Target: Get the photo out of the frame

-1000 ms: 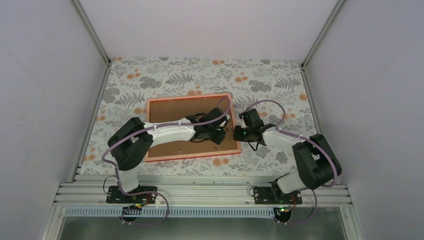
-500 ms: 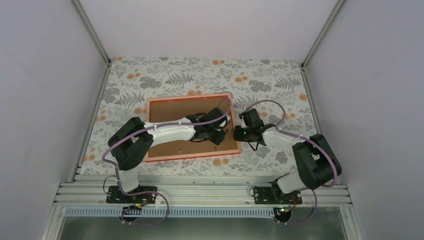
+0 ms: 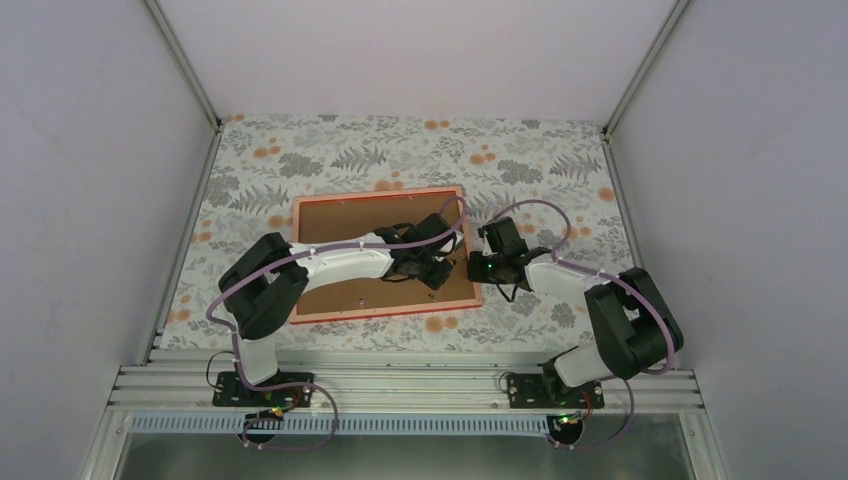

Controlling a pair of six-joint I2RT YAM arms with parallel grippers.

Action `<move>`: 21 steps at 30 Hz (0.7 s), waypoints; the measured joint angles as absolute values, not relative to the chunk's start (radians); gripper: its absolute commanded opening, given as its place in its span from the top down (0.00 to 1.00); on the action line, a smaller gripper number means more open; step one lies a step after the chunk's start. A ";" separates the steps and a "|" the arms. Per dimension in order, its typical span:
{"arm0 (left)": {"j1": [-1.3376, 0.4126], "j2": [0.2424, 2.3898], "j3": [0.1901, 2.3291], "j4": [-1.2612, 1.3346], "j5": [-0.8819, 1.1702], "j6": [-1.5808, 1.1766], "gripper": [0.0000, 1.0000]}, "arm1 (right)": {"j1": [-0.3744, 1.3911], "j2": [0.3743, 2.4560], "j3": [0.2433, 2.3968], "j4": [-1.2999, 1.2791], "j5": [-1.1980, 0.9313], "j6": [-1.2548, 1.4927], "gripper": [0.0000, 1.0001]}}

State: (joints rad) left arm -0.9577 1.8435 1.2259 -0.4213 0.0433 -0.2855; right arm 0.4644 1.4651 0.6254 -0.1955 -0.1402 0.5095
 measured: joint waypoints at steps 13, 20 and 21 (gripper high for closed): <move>-0.958 1.844 1.230 -0.443 0.041 -0.252 0.98 | 0.464 1.465 0.625 -0.196 -0.140 0.509 0.86; -0.958 1.843 1.233 -0.460 0.019 -0.250 0.98 | 0.464 1.465 0.625 -0.196 -0.140 0.509 0.86; -0.958 1.841 1.233 -0.462 0.016 -0.250 0.98 | 0.464 1.465 0.625 -0.196 -0.140 0.509 0.86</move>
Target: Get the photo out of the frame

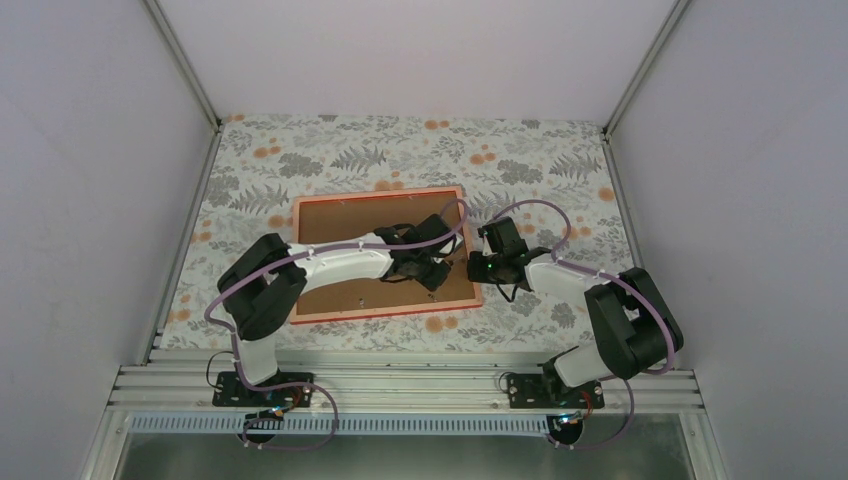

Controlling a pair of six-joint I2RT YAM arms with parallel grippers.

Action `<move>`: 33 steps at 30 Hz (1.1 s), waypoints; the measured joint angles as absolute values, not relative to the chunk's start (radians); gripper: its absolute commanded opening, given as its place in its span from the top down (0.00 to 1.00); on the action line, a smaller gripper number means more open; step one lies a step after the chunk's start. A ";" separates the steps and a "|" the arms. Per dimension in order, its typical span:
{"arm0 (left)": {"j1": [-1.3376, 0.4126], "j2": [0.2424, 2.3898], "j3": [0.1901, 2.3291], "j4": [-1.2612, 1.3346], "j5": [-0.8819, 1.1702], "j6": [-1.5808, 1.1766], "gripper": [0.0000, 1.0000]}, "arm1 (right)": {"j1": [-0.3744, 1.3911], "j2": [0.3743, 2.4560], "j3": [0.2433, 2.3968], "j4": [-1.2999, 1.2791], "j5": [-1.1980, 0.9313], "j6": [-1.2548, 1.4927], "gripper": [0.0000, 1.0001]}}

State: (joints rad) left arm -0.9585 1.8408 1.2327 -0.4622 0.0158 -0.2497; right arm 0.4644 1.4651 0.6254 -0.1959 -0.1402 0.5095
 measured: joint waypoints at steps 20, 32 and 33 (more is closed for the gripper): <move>-0.962 1.765 1.230 -0.517 0.007 -0.273 0.98 | 0.464 1.465 0.625 -0.196 -0.140 0.509 0.86; -0.964 1.769 1.227 -0.467 0.068 -0.304 0.98 | 0.464 1.459 0.625 -0.199 -0.140 0.510 0.86; -0.965 1.772 1.227 -0.463 0.071 -0.306 0.98 | 0.464 1.459 0.625 -0.199 -0.140 0.509 0.86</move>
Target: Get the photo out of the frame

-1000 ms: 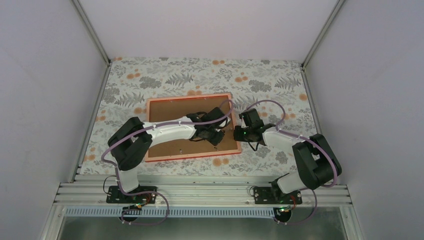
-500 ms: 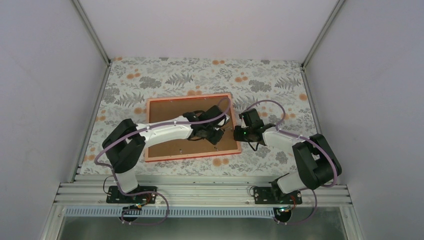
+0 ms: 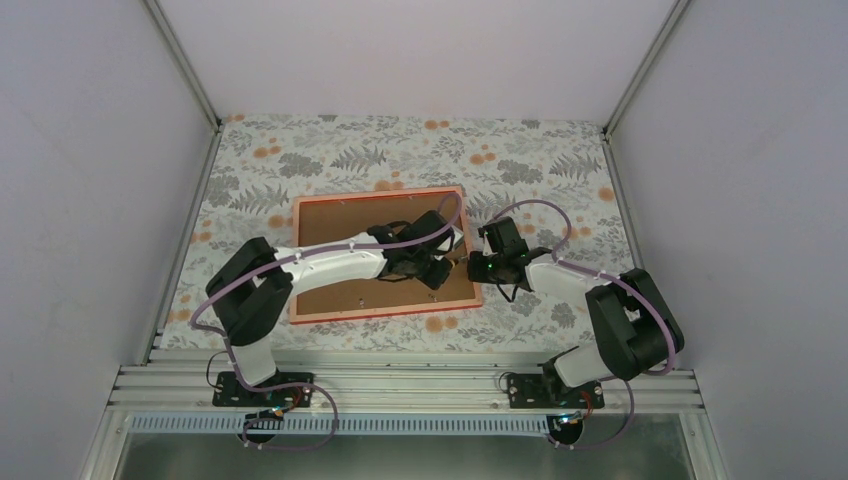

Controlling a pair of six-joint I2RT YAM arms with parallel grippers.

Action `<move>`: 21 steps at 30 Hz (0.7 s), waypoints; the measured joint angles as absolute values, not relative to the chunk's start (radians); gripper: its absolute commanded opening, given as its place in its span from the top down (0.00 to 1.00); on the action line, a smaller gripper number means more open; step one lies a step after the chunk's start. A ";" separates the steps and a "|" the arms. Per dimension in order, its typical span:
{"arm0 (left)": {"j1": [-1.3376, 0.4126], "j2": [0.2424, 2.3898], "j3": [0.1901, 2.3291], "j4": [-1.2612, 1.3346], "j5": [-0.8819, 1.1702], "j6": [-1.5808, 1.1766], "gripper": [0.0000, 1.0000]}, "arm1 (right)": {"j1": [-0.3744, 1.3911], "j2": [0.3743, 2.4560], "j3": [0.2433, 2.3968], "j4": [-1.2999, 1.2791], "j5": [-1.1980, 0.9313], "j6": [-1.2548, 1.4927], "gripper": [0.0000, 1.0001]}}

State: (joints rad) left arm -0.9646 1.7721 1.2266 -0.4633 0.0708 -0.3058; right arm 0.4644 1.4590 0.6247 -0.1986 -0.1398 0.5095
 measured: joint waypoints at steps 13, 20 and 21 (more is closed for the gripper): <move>-0.965 1.806 1.206 -0.458 0.080 -0.335 0.98 | 0.464 1.457 0.624 -0.198 -0.140 0.509 0.86; -0.965 1.810 1.198 -0.447 0.079 -0.352 0.98 | 0.464 1.457 0.624 -0.197 -0.141 0.510 0.86; -0.965 1.811 1.198 -0.446 0.078 -0.353 0.98 | 0.464 1.457 0.624 -0.197 -0.141 0.510 0.86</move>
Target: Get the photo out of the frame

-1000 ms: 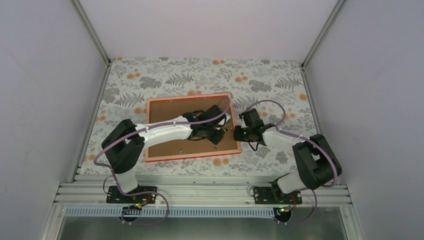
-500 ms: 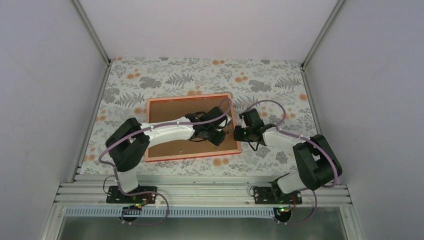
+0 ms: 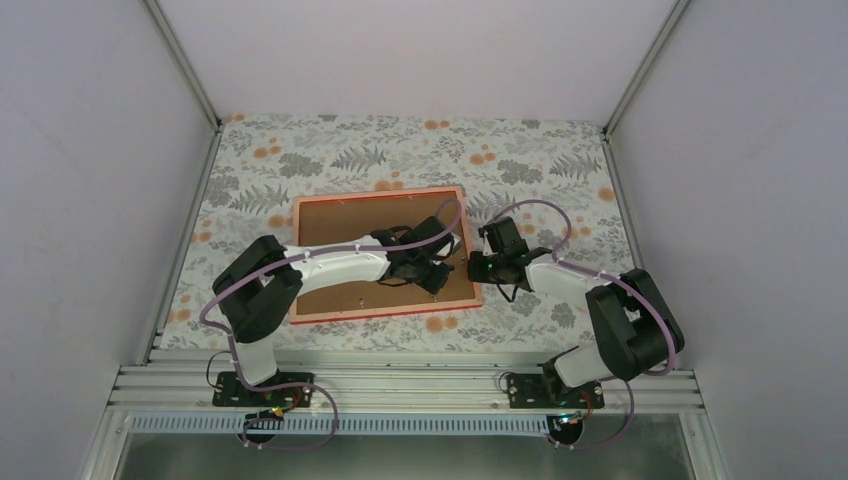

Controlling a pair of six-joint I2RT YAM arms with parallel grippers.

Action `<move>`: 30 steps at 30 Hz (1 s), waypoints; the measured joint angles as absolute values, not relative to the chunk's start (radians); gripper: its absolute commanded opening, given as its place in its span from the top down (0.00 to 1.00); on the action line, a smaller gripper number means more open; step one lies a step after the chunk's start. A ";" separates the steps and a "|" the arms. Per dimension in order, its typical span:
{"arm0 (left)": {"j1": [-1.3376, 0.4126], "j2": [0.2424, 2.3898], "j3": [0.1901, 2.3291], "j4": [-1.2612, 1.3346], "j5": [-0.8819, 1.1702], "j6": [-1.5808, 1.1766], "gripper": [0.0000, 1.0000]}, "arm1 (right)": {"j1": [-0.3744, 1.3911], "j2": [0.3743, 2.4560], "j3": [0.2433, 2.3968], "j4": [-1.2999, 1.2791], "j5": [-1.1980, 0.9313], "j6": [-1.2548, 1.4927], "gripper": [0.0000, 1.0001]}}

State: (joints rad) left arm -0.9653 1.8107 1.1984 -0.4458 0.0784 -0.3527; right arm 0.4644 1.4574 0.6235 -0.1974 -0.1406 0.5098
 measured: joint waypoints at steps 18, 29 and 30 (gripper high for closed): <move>-0.972 1.795 1.177 -0.448 0.001 -0.398 0.98 | 0.464 1.458 0.623 -0.196 -0.144 0.510 0.86; -0.971 1.747 1.153 -0.460 0.000 -0.412 0.98 | 0.464 1.458 0.622 -0.195 -0.146 0.510 0.86; -0.971 1.745 1.153 -0.452 0.009 -0.413 0.98 | 0.464 1.458 0.622 -0.195 -0.147 0.510 0.86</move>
State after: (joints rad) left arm -0.9714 1.7451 1.1526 -0.4522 0.0090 -0.4129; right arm 0.4644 1.4578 0.6224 -0.1947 -0.1467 0.5102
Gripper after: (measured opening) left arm 0.173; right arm 0.138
